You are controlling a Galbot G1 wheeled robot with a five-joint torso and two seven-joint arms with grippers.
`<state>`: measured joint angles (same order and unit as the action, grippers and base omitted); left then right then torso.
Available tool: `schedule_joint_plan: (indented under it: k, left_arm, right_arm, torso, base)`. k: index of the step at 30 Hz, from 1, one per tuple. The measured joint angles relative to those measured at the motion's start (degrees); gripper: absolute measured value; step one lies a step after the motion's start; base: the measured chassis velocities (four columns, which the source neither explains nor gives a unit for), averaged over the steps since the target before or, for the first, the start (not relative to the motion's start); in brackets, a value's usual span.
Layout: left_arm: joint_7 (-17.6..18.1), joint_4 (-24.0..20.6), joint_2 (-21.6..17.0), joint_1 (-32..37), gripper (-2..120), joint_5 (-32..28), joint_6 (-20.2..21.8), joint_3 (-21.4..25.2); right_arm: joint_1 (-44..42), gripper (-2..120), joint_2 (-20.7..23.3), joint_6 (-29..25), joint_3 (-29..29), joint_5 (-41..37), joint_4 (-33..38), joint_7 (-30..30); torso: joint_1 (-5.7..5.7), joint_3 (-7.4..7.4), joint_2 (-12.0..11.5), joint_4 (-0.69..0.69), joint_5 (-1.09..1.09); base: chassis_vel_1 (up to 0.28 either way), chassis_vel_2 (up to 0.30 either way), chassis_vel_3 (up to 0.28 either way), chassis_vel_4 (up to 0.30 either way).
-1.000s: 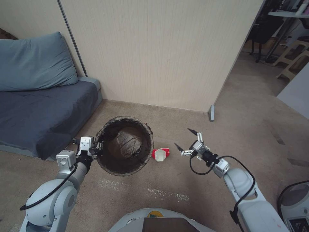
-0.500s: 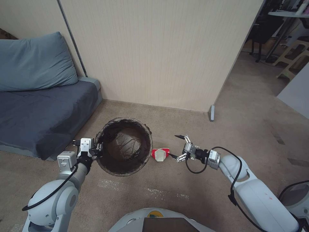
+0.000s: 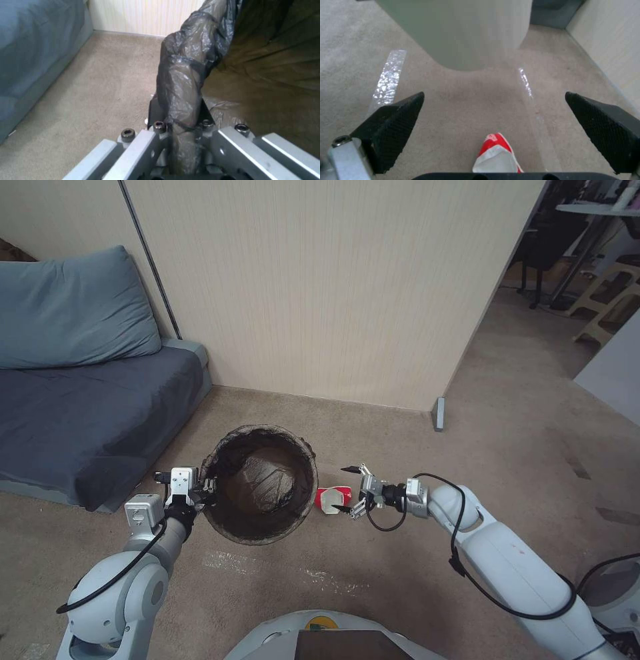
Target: Pick up the trash bin, then pick up the garbage from the floor and place it into the trash bin.
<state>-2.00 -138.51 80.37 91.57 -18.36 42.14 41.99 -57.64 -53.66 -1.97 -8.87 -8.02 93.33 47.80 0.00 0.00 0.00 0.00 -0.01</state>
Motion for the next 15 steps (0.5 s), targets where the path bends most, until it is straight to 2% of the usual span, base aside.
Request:
schedule_joint_plan:
  k: [9, 15]
  left_arm:
    - [-0.04, 0.10, 0.12, 0.07, 0, 0.11, 0.00, 0.08]
    - [-0.11, 0.11, 0.25, 0.16, 0, 0.25, 0.00, 0.06]
  right_arm:
    - [3.88, 100, -1.28, 0.61, 4.57, 0.19, -6.14, 1.86]
    - [4.87, 100, -2.49, 0.13, 5.39, 1.00, -9.40, 1.94]
  torso:
    - [0.00, 0.00, 0.00, 0.00, 0.00]
    - [0.00, 0.00, 0.00, 0.00, 0.00]
  base:
    - [0.000, 0.000, 0.000, 0.000]
    - [0.000, 0.000, 0.000, 0.000]
